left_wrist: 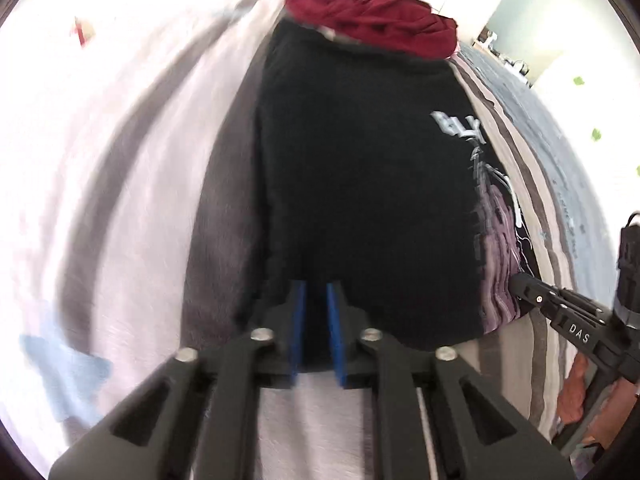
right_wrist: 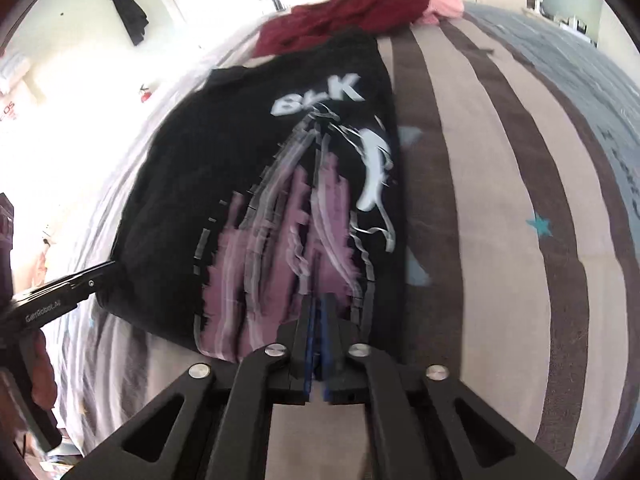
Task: Fold clothes
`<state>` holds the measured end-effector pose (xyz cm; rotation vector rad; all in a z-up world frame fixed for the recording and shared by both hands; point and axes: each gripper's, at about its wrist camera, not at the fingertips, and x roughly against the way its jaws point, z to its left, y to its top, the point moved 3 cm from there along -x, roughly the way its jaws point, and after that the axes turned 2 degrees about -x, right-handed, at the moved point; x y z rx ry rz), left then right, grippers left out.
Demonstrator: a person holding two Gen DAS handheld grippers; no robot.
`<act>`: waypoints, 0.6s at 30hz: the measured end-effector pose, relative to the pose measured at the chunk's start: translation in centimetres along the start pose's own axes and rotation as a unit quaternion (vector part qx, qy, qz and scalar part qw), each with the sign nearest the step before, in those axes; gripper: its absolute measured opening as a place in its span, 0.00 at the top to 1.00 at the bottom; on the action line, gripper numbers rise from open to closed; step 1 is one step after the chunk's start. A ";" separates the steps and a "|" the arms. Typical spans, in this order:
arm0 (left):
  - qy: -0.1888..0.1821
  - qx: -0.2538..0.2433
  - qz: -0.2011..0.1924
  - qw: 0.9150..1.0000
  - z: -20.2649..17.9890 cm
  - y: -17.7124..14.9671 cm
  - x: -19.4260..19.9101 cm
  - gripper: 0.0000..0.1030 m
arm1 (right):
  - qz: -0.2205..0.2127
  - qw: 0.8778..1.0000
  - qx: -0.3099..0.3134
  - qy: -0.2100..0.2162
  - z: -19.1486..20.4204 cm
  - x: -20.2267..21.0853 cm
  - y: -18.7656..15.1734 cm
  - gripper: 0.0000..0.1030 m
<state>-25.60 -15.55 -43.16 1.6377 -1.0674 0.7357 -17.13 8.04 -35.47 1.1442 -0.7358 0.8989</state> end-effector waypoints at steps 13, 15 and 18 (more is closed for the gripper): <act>0.025 -0.005 0.017 1.000 -0.5 3.1 1.4 0.95 | 0.030 0.999 -0.015 -0.012 -2.5 -0.1 2.6 1.00; 0.042 0.007 -0.013 0.999 -0.5 5.3 3.0 0.94 | 0.016 1.000 -0.006 -0.019 -2.2 0.8 4.5 0.99; 0.034 0.017 -0.060 0.997 -0.3 10.0 4.1 0.94 | -0.025 1.000 -0.001 -0.017 -1.8 2.1 8.5 0.96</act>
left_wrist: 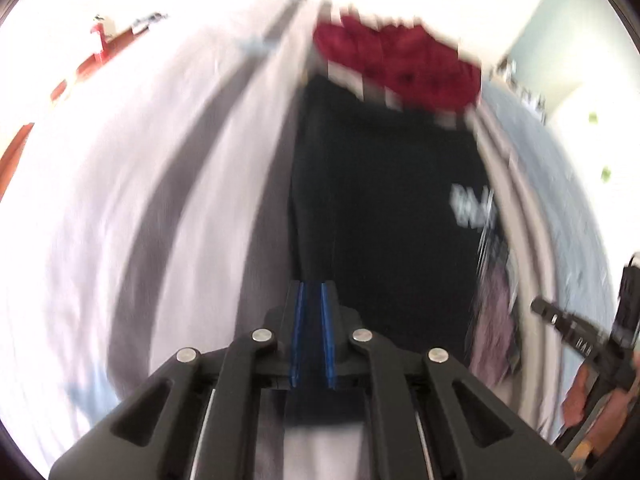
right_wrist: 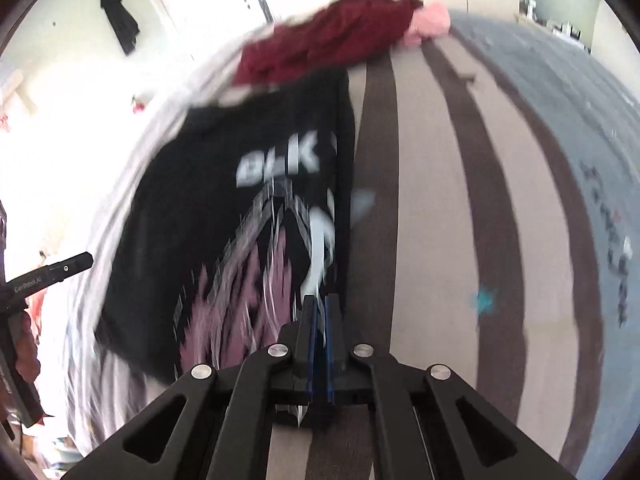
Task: Fold clothes
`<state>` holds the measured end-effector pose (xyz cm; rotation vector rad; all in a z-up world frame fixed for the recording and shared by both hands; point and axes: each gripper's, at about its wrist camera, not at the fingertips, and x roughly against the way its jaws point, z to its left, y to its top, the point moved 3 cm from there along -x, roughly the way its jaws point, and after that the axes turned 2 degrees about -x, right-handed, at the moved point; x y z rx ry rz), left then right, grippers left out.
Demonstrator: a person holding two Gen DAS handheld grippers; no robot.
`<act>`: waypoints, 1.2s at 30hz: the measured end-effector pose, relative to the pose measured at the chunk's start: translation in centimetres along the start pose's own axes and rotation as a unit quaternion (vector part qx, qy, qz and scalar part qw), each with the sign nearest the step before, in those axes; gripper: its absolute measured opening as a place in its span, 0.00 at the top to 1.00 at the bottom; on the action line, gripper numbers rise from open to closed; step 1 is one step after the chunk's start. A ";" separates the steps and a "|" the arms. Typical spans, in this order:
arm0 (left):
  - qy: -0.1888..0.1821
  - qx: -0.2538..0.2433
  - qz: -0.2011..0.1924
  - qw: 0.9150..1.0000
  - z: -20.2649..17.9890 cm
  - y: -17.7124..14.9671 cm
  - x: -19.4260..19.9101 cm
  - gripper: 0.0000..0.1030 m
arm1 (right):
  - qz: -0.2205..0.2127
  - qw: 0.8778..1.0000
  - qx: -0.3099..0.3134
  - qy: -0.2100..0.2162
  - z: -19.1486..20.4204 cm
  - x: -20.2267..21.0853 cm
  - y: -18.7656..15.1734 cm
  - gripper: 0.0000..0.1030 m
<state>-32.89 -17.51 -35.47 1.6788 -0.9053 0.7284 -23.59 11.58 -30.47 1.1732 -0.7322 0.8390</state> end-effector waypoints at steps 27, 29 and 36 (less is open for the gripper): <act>0.016 -0.112 0.010 0.994 -1.0 10.8 -14.6 0.91 | -0.066 0.996 0.060 0.010 1.7 -11.0 16.2 0.93; 0.001 -0.109 0.017 0.994 -0.5 10.5 -15.9 0.88 | -0.044 0.998 0.051 -0.003 0.9 -13.3 16.8 1.00; 0.007 -0.095 -0.013 0.995 -0.9 13.0 -13.8 0.85 | -0.052 0.996 0.068 0.004 1.1 -13.2 17.6 1.00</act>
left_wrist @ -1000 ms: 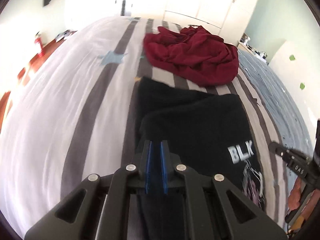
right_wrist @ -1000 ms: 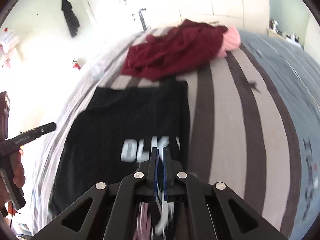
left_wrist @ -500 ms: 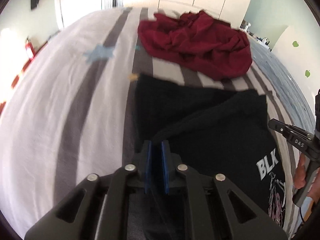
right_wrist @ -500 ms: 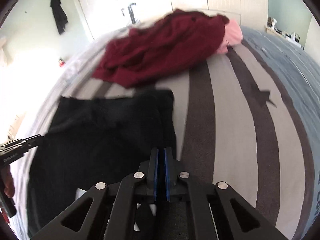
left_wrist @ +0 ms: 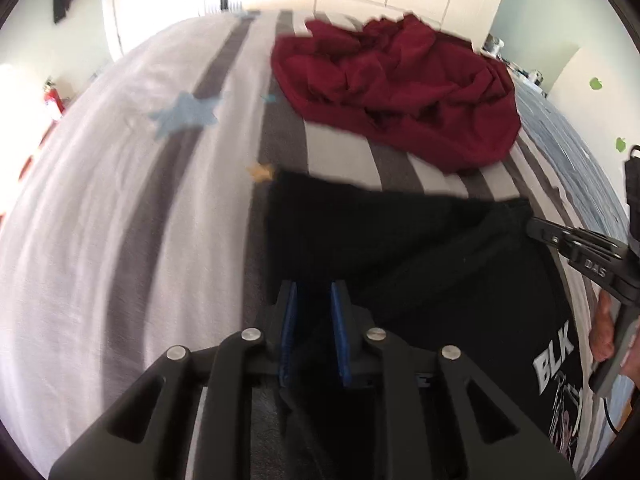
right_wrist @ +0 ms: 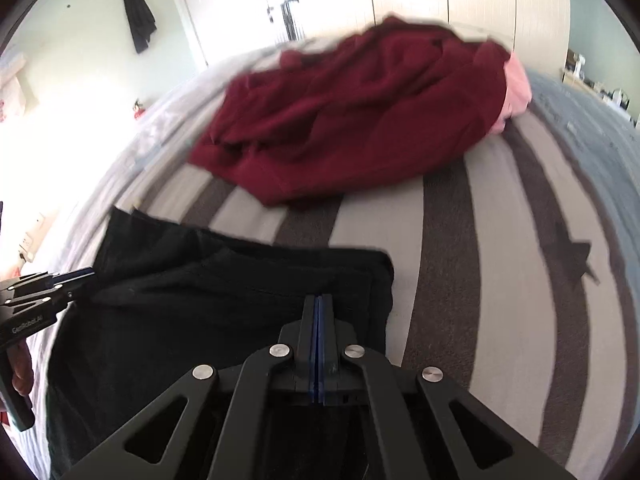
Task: Fold clothes
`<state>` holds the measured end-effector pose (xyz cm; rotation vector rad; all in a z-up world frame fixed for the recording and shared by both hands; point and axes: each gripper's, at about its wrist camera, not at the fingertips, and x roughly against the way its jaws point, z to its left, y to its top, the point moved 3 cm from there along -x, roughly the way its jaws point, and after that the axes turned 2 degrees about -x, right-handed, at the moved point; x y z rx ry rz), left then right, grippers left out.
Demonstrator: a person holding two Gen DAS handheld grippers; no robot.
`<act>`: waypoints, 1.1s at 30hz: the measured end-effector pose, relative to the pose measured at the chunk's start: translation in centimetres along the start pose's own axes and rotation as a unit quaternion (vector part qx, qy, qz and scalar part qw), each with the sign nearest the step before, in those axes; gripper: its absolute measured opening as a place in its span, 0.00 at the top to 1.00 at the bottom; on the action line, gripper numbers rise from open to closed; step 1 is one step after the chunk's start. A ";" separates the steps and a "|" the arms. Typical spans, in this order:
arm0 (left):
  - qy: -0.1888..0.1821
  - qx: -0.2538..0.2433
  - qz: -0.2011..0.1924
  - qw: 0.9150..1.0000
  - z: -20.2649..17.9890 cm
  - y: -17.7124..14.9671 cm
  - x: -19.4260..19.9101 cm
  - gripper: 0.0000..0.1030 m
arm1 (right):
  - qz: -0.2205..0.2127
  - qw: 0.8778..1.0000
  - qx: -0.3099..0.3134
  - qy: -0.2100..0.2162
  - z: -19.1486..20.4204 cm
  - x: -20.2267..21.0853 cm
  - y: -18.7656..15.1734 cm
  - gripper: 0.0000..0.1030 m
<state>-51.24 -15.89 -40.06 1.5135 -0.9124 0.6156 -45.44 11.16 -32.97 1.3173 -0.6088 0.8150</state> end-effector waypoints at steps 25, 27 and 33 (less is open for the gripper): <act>0.008 0.073 0.014 0.997 3.4 0.5 2.3 0.76 | -0.002 0.998 -0.053 -0.014 -4.7 2.3 0.8 0.91; 0.007 0.076 0.013 0.997 3.4 -1.2 4.1 0.75 | -0.002 0.999 -0.048 -0.006 -4.4 4.1 -0.6 0.86; -0.007 0.077 0.052 0.996 2.6 -8.1 8.4 0.69 | 0.042 0.998 -0.035 0.009 -3.5 10.5 -8.5 0.77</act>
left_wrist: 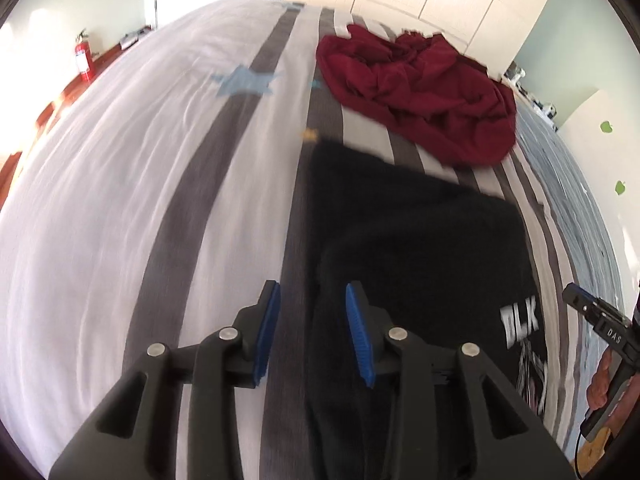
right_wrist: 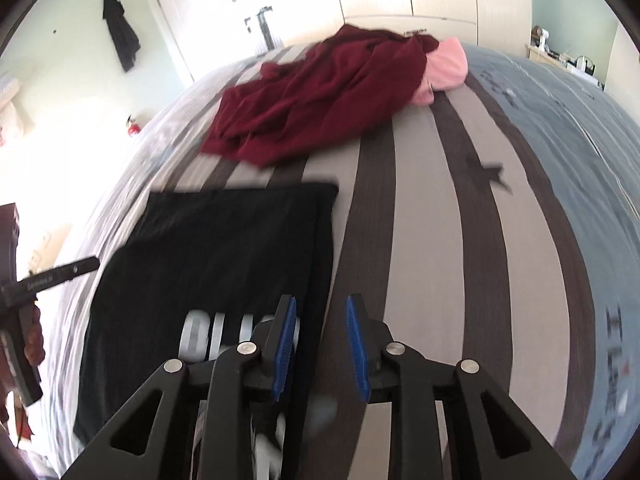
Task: Fold clothes
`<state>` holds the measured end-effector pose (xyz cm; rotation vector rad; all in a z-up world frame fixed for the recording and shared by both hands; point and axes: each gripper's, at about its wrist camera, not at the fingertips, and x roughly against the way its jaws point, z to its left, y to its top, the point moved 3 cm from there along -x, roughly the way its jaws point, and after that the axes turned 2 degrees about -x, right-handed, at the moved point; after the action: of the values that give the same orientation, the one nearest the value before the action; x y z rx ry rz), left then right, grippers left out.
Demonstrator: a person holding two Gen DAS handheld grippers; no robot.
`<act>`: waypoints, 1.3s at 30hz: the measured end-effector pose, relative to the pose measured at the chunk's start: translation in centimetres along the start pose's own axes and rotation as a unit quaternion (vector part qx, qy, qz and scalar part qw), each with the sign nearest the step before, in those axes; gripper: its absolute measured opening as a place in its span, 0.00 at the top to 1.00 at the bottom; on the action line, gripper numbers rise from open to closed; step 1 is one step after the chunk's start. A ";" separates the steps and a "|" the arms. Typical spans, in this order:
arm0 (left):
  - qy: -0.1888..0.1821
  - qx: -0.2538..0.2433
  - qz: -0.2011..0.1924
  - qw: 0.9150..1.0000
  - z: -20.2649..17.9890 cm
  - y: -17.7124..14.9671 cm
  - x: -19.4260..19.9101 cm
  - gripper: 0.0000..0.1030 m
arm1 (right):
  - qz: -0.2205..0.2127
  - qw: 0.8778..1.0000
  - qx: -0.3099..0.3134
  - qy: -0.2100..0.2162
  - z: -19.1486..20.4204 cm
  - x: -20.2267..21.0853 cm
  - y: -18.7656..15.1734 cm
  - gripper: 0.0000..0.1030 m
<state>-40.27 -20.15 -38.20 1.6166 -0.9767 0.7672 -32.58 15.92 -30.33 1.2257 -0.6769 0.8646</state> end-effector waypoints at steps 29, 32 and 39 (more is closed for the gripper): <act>0.029 -0.019 0.018 0.999 -1.2 -16.4 5.0 0.50 | 0.029 0.998 -0.062 0.008 3.3 5.6 -17.5 0.65; 0.024 0.000 0.020 1.000 -0.3 -16.9 4.6 0.46 | 0.037 0.998 -0.059 0.011 3.4 4.6 -18.2 0.65; 0.050 -0.009 0.023 0.998 -0.8 -16.6 5.2 0.45 | 0.039 0.997 -0.056 0.024 3.0 4.0 -18.7 0.64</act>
<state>-23.15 -18.56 -40.95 1.5289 -0.9495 0.8609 -14.49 11.77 -35.85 1.0814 -0.7280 0.9064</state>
